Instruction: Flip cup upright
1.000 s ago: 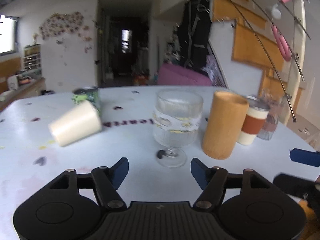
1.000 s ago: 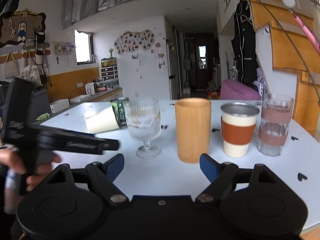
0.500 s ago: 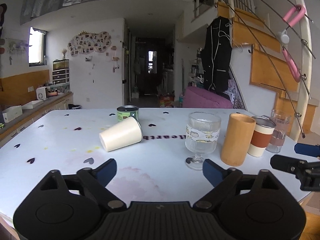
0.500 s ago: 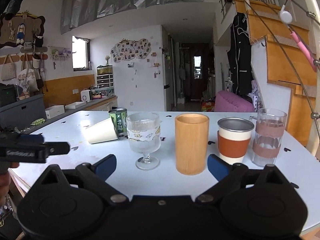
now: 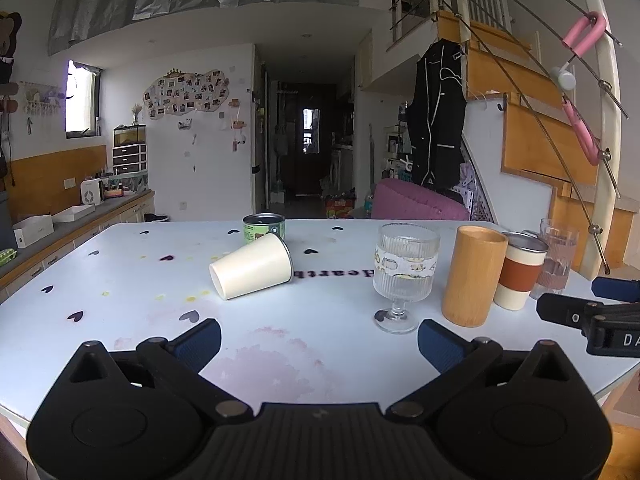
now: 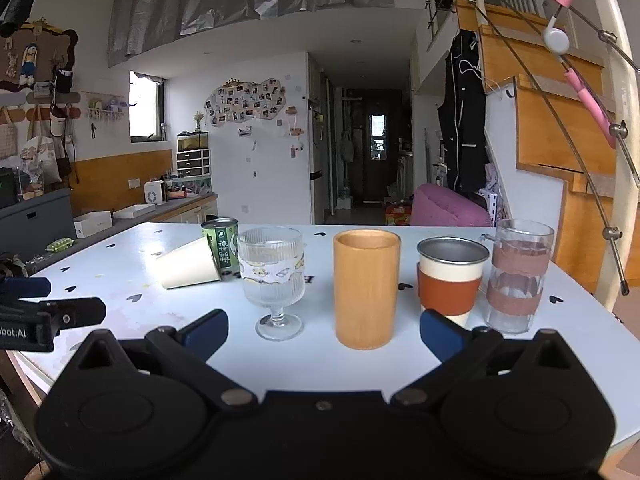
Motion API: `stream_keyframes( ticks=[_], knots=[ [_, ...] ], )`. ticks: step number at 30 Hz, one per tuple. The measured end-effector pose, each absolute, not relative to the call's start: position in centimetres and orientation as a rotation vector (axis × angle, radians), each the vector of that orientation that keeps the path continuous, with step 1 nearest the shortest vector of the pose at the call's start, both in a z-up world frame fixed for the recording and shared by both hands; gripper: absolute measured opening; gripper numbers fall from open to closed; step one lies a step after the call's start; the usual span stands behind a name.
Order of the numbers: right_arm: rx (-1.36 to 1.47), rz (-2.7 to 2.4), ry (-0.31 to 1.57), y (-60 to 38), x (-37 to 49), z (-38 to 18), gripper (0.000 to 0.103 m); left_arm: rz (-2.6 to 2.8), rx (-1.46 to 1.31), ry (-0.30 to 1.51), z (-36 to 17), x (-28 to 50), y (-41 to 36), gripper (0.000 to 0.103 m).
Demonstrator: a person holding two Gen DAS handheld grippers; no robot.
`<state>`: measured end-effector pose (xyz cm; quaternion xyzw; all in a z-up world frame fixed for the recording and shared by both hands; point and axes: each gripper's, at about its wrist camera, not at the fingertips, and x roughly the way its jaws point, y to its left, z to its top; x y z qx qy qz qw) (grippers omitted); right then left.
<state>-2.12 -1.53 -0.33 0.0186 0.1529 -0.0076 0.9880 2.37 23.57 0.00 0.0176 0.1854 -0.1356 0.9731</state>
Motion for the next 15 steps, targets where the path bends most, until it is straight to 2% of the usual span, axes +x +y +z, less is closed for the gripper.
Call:
stream_keyframes(
  ticks=[15],
  knots=[
    [0.025, -0.017, 0.309, -1.4, -2.23, -0.38, 0.103, -0.264, 0.038, 0.373, 0.0, 2.33, 23.81, 0.103]
  ],
)
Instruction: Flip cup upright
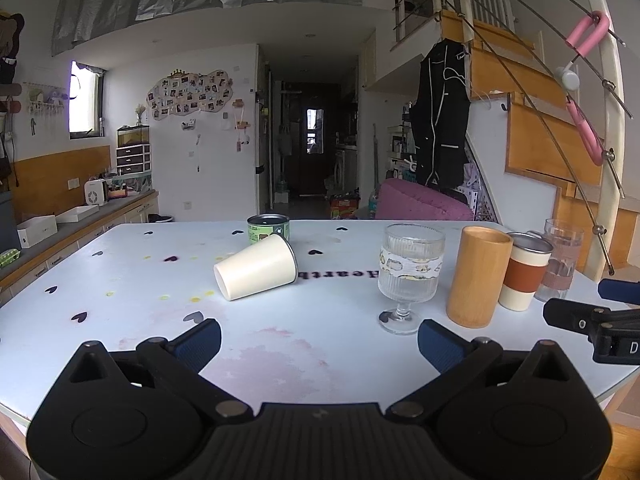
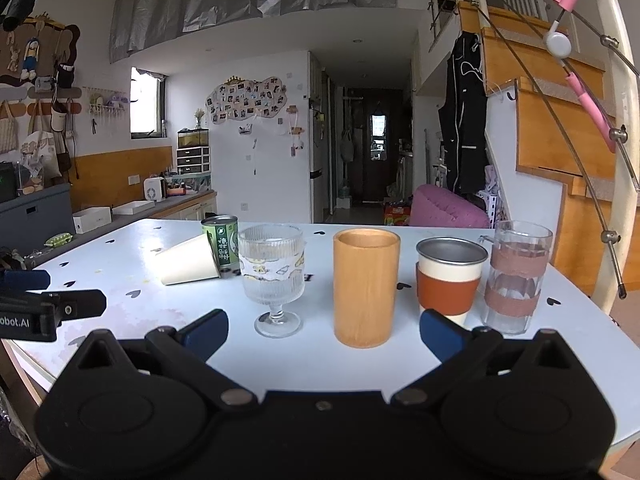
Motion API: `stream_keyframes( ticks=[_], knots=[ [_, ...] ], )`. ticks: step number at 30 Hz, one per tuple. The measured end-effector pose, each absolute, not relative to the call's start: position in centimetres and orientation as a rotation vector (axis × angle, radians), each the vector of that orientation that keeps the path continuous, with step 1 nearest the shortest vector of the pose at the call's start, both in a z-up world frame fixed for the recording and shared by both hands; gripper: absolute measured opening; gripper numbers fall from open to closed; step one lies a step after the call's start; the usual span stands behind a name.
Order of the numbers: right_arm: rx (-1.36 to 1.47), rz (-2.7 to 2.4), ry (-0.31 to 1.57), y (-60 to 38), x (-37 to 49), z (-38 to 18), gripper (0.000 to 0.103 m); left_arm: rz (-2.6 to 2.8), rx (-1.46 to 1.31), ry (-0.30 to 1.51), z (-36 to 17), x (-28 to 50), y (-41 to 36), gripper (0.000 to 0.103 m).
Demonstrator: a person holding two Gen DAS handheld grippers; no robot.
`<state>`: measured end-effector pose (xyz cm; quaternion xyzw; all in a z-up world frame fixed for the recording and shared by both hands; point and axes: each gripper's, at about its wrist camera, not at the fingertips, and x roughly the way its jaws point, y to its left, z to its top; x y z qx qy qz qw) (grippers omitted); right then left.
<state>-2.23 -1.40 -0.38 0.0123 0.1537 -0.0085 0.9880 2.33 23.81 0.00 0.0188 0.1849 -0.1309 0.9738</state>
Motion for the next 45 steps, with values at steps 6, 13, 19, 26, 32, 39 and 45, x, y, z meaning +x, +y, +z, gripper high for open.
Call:
stream_keyframes(
  ticks=[6, 13, 19, 26, 32, 39, 45],
  knots=[
    [0.025, -0.017, 0.305, -1.53, -2.27, -0.3, 0.103, -0.264, 0.037, 0.373, 0.04, 2.33, 23.79, 0.103],
    [0.029, -0.022, 0.303, -1.62, -2.39, -0.26, 0.103, -0.262, 0.037, 0.373, 0.05, 2.36, 23.78, 0.103],
    [0.027, -0.018, 0.302, -1.68, -2.42, -0.24, 0.103, -0.264, 0.037, 0.374, 0.09, 2.33, 23.77, 0.103],
    [0.027, -0.017, 0.302, -1.68, -2.42, -0.24, 0.103, -0.264, 0.037, 0.374, 0.09, 2.33, 23.76, 0.103],
    [0.027, -0.018, 0.302, -1.7, -2.41, -0.25, 0.103, -0.263, 0.037, 0.374, 0.09, 2.32, 23.76, 0.103],
    [0.026, -0.017, 0.302, -1.69, -2.41, -0.25, 0.103, -0.264, 0.037, 0.374, 0.09, 2.33, 23.75, 0.103],
    [0.027, -0.018, 0.303, -1.68, -2.41, -0.27, 0.103, -0.264, 0.037, 0.374, 0.08, 2.33, 23.75, 0.103]
  ],
)
